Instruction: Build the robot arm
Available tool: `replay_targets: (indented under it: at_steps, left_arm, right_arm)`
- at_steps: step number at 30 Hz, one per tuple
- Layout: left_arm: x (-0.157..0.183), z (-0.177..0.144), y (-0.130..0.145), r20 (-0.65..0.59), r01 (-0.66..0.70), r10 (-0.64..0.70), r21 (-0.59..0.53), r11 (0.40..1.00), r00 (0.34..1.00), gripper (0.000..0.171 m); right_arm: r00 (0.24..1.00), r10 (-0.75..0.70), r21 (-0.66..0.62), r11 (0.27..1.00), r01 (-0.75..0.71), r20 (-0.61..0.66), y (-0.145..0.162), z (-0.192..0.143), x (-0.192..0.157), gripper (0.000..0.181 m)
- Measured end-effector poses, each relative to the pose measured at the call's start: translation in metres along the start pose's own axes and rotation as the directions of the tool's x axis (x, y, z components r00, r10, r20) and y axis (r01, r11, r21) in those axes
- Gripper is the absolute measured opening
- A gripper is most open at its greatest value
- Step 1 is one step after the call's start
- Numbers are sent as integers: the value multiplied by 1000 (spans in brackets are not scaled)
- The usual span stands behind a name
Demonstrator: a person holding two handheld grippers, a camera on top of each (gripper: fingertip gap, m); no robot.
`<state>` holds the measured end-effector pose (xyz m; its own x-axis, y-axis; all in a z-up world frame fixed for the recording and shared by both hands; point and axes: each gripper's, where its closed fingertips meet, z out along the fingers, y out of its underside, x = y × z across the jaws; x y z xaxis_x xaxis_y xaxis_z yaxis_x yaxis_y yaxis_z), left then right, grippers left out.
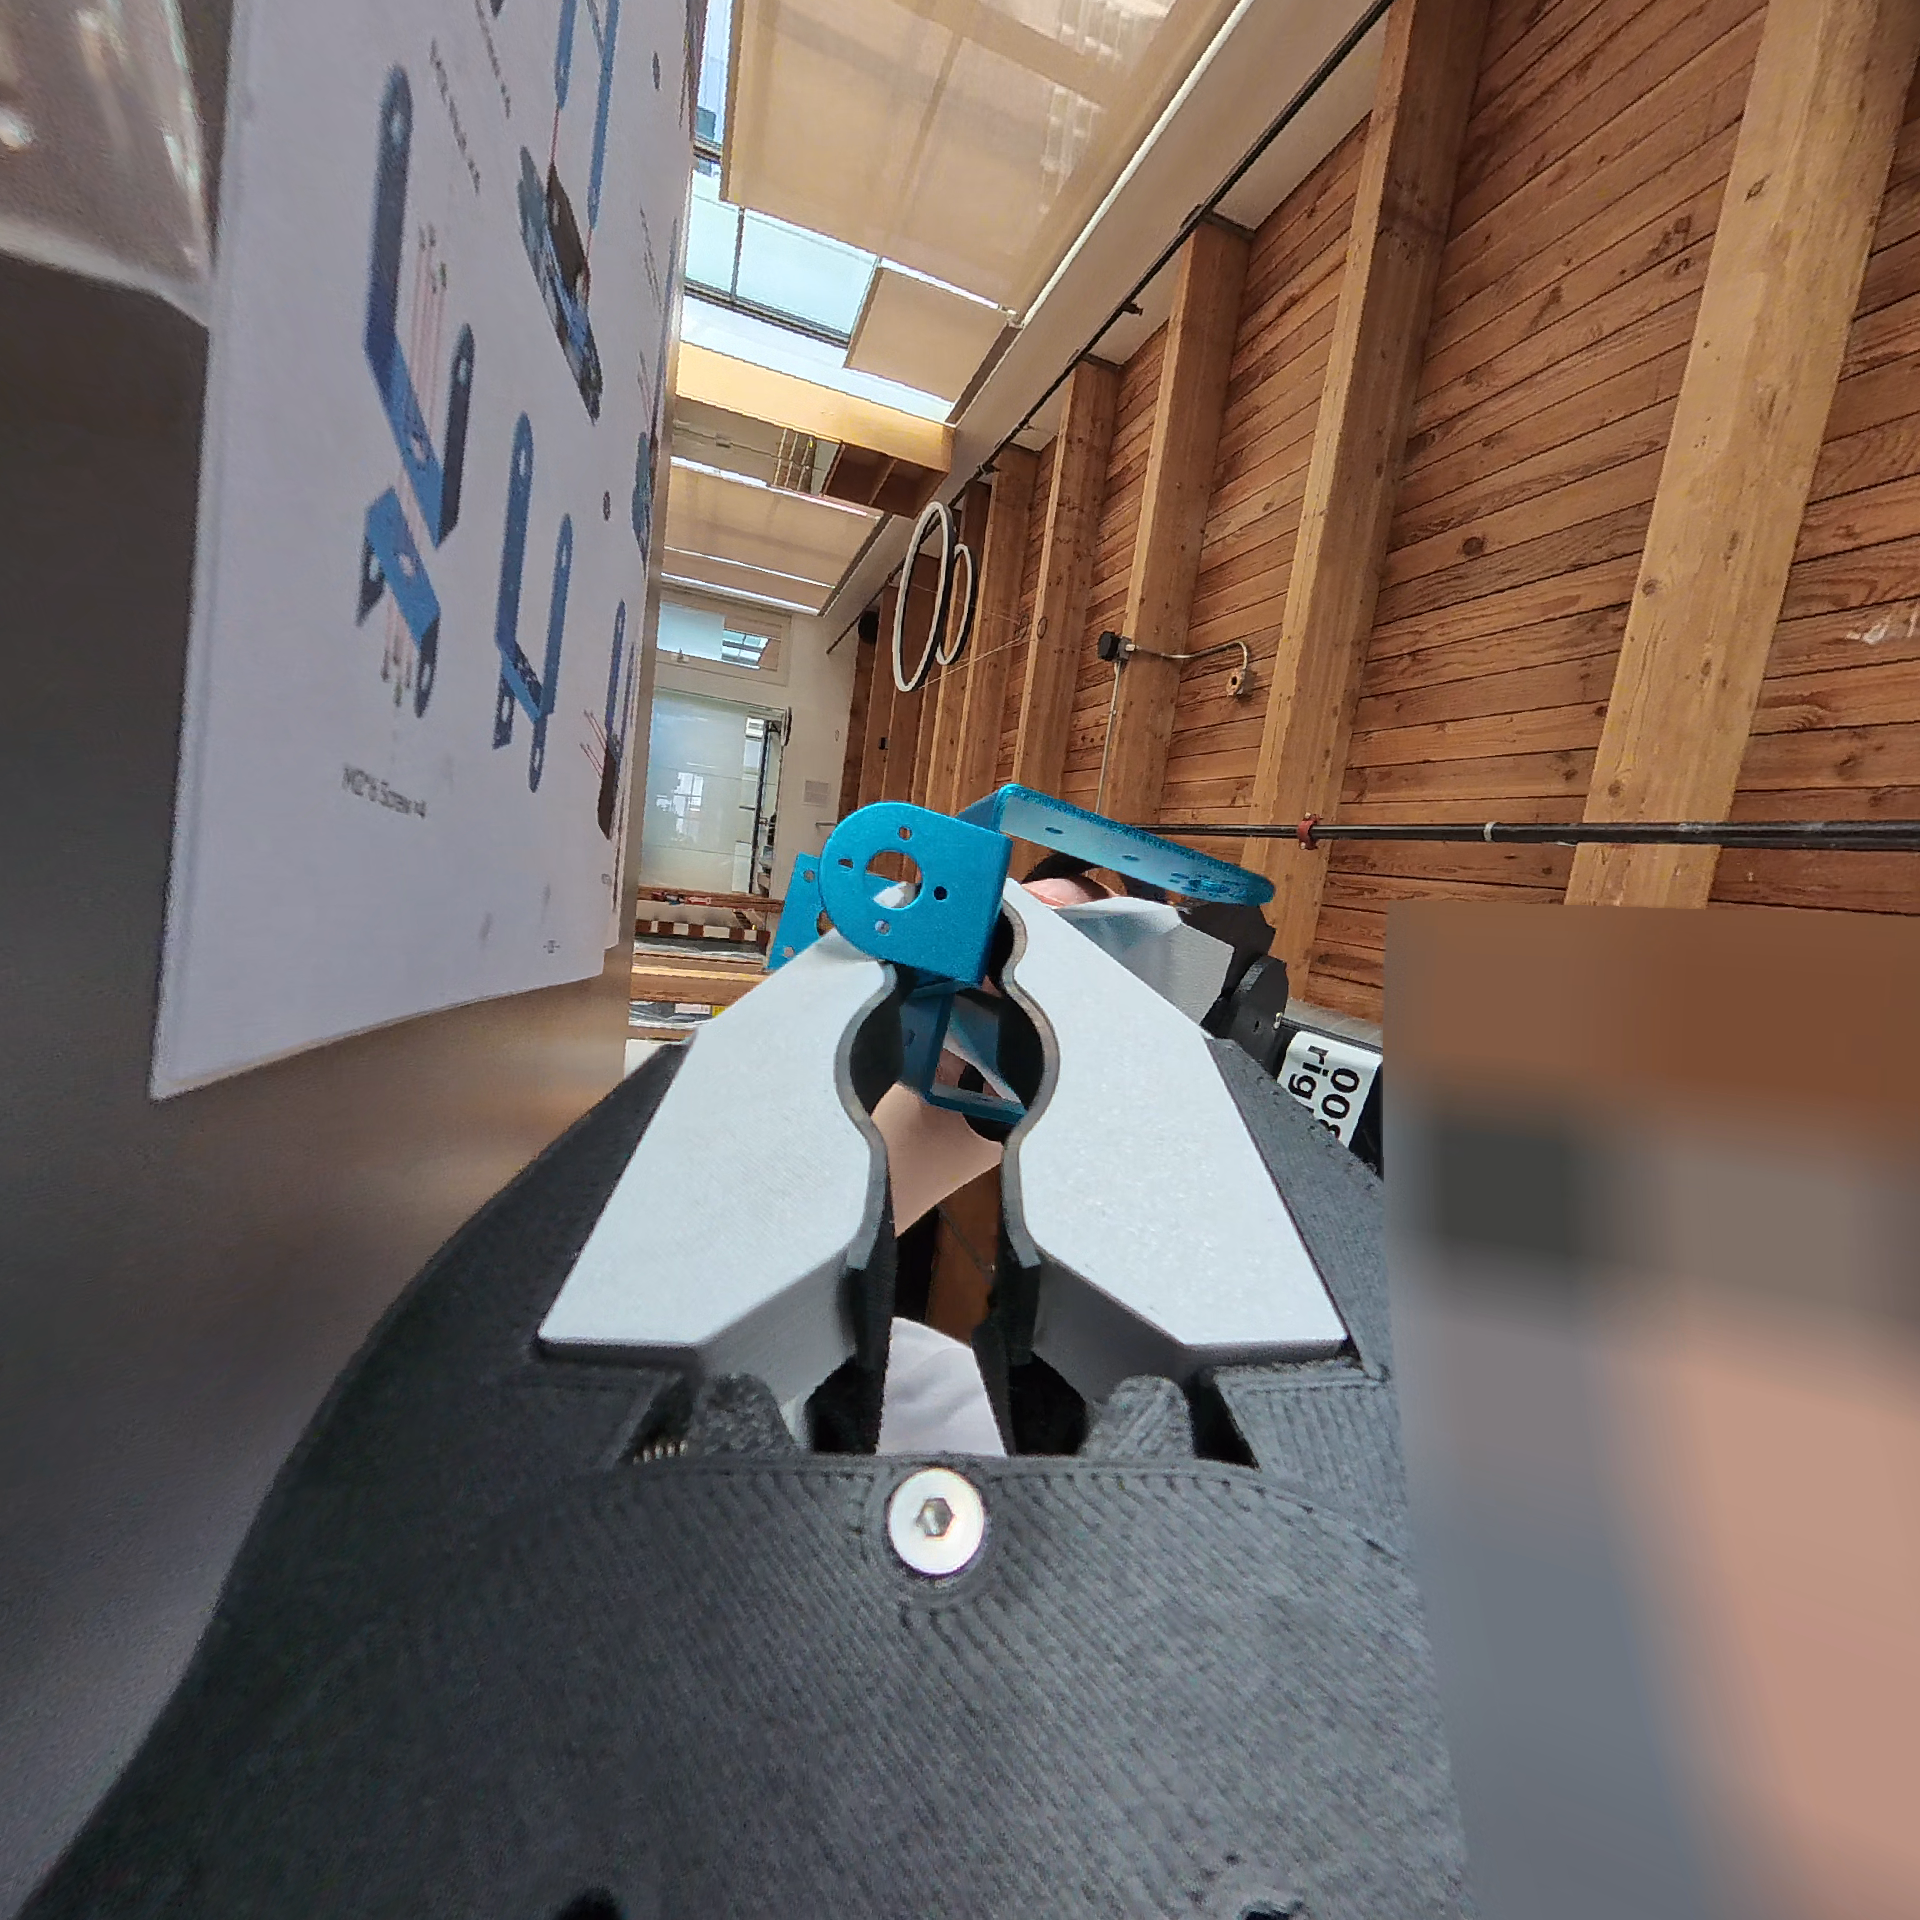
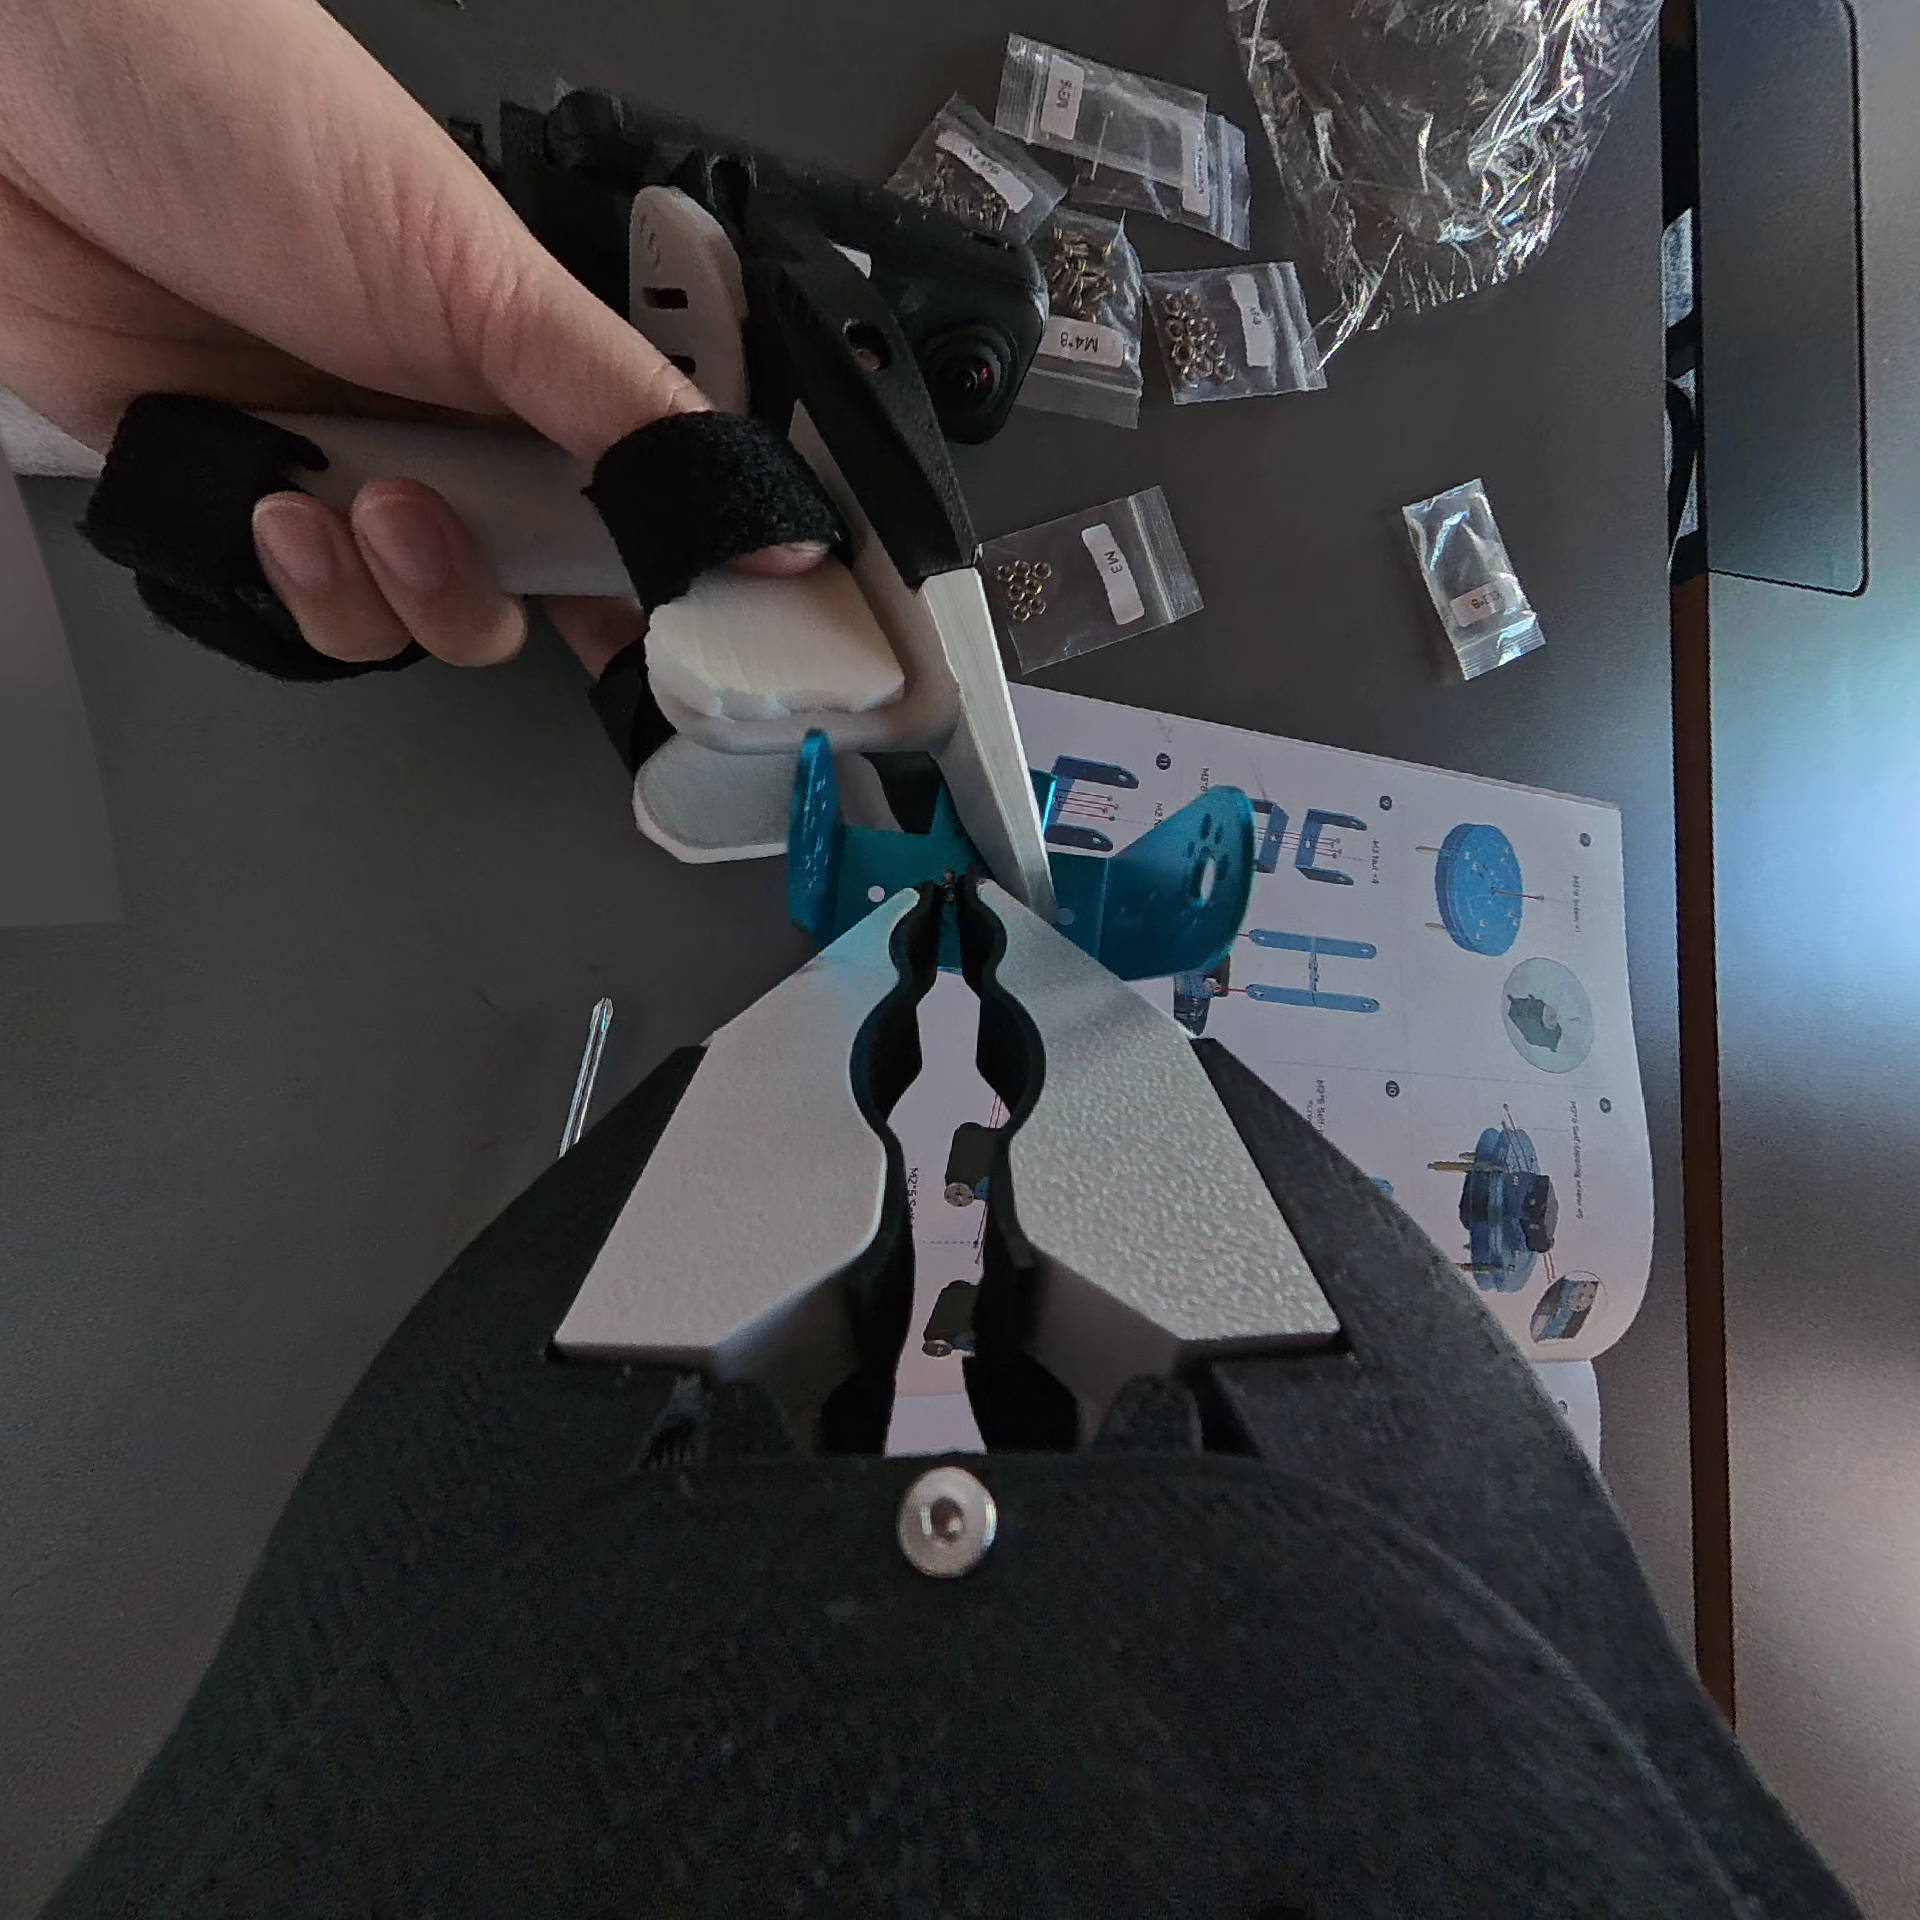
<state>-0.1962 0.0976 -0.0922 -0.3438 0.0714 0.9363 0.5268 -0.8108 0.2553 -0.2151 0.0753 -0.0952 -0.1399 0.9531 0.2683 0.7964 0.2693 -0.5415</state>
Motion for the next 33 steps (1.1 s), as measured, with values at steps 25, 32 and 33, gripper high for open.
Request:
replay_targets:
  at_steps: [25, 32, 33]
  left_arm:
    - [6, -1, -1, -23, -5, 5, 6, 1000, 1000, 20]
    - [6, -1, -1, -29, 4, -4, 10, 1000, 1000, 25]
    - [6, -1, -1, -29, 4, -4, 9, 1000, 1000, 25]
  right_arm:
    - [1000, -23, -17, 1000, 23, -14, -2, 2, 2, 2]
    - [1000, -13, -21, 1000, 14, 5, -1, 3, 0, 2]
    - [1000, -13, -21, 1000, 13, 3, -1, 3, 1, 2]
